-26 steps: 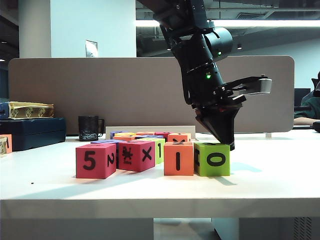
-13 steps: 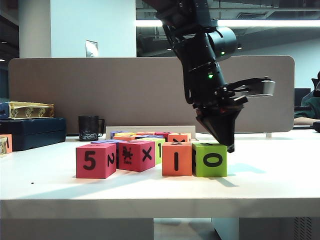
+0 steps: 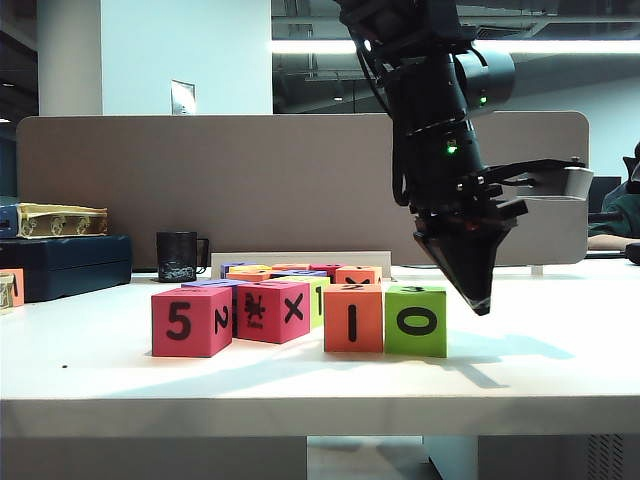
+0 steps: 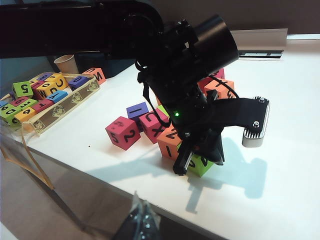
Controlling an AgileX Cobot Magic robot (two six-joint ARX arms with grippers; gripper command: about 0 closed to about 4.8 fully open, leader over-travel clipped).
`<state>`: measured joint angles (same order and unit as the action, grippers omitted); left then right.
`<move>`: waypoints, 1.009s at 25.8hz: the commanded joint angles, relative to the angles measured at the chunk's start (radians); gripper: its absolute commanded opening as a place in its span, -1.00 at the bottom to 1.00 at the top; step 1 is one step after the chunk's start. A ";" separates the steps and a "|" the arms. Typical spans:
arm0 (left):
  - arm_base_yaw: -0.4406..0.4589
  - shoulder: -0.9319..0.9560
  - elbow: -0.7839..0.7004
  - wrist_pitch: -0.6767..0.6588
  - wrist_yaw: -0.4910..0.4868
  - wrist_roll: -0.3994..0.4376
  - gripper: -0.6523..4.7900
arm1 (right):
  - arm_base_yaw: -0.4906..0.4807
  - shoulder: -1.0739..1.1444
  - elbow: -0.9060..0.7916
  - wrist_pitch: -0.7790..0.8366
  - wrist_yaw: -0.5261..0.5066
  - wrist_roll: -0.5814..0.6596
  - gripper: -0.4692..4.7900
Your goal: Select the appropriate blocks from the scattered letter blocks on the table and arrange them in a row to spell out "23".
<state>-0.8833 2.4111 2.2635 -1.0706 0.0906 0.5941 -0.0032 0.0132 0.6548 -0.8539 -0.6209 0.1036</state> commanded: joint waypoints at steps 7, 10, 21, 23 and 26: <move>0.006 -0.004 0.000 -0.003 -0.162 0.004 -0.78 | 0.000 -0.010 0.002 0.008 -0.002 -0.003 -0.82; 0.006 -0.004 0.000 -0.011 -0.167 0.004 -0.78 | 0.000 -0.010 0.002 0.008 -0.002 -0.003 -0.82; -0.002 -0.016 0.000 0.050 -0.170 0.004 -0.78 | 0.000 -0.010 0.002 0.008 -0.002 -0.003 -0.82; -0.005 -0.029 0.000 0.063 -0.169 0.004 -0.78 | 0.000 -0.010 0.002 0.008 -0.002 -0.003 -0.82; -0.013 -0.054 0.000 0.040 -0.178 0.003 -0.78 | 0.000 -0.010 0.002 0.008 -0.002 -0.003 -0.82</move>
<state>-0.8932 2.3756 2.2612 -1.0180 -0.0811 0.5941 -0.0032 0.0132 0.6548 -0.8543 -0.6212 0.1036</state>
